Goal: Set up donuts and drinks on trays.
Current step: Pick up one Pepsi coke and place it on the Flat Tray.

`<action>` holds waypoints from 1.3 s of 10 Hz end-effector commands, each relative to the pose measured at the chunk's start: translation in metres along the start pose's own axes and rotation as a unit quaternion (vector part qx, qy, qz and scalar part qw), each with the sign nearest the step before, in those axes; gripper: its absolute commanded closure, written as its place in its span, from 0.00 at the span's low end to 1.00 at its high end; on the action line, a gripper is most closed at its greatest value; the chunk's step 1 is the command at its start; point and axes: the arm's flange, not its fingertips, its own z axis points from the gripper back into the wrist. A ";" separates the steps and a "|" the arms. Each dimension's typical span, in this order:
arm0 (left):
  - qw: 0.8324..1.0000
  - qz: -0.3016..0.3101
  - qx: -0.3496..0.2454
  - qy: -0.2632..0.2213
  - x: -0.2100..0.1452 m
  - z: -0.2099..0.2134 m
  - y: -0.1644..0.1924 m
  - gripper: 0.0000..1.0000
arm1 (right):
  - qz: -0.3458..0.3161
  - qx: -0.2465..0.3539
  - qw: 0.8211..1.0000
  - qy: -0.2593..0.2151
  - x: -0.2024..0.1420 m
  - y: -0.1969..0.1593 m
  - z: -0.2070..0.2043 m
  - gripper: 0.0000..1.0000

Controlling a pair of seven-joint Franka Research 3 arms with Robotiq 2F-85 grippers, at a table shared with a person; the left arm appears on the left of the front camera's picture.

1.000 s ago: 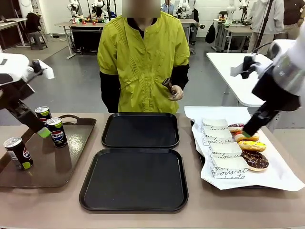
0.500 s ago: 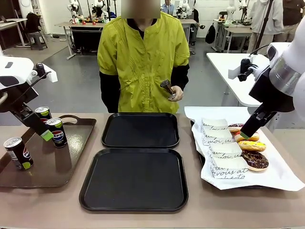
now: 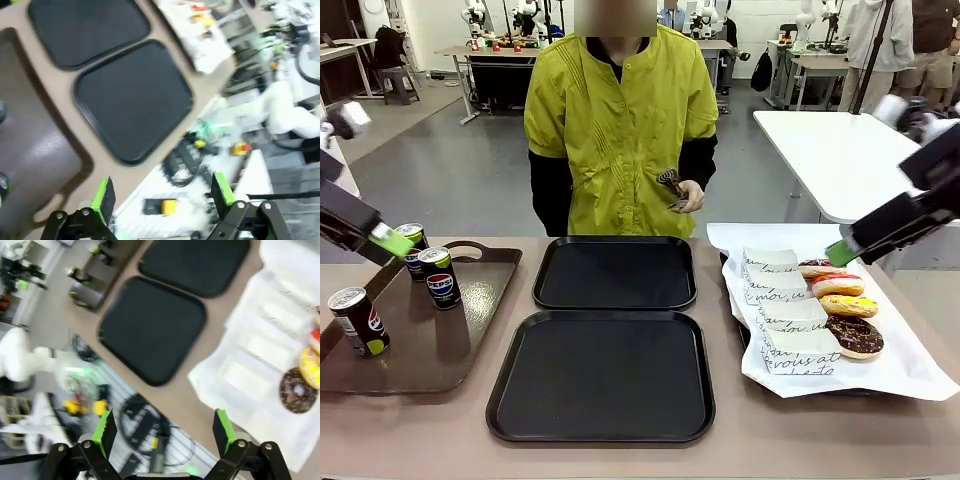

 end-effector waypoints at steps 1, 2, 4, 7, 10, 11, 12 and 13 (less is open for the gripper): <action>0.936 0.224 -0.241 -0.128 -0.020 0.021 0.033 0.00 | -0.233 0.258 0.930 -0.122 -0.051 -0.043 0.008 0.00; 0.920 0.259 -0.253 -0.147 -0.034 0.033 0.049 0.00 | -0.272 0.289 0.907 -0.139 -0.068 -0.063 0.017 0.00; 0.897 0.304 -0.267 -0.178 -0.062 0.060 0.072 0.00 | -0.288 0.315 0.890 -0.161 -0.102 -0.088 0.031 0.00; 0.893 0.329 -0.236 -0.194 -0.083 0.095 0.085 0.00 | -0.312 0.332 0.880 -0.134 -0.126 -0.117 0.048 0.00; 0.903 0.368 -0.160 -0.155 -0.094 0.105 0.108 0.00 | -0.305 0.284 0.905 -0.081 -0.133 -0.139 0.056 0.00; 0.903 0.376 -0.149 -0.147 -0.098 0.107 0.116 0.00 | -0.304 0.282 0.906 -0.080 -0.135 -0.144 0.057 0.00; 0.901 0.379 -0.155 -0.145 -0.102 0.111 0.124 0.00 | -0.304 0.281 0.907 -0.082 -0.138 -0.147 0.059 0.00; 0.899 0.379 -0.164 -0.145 -0.109 0.113 0.131 0.00 | -0.304 0.281 0.906 -0.089 -0.142 -0.151 0.062 0.00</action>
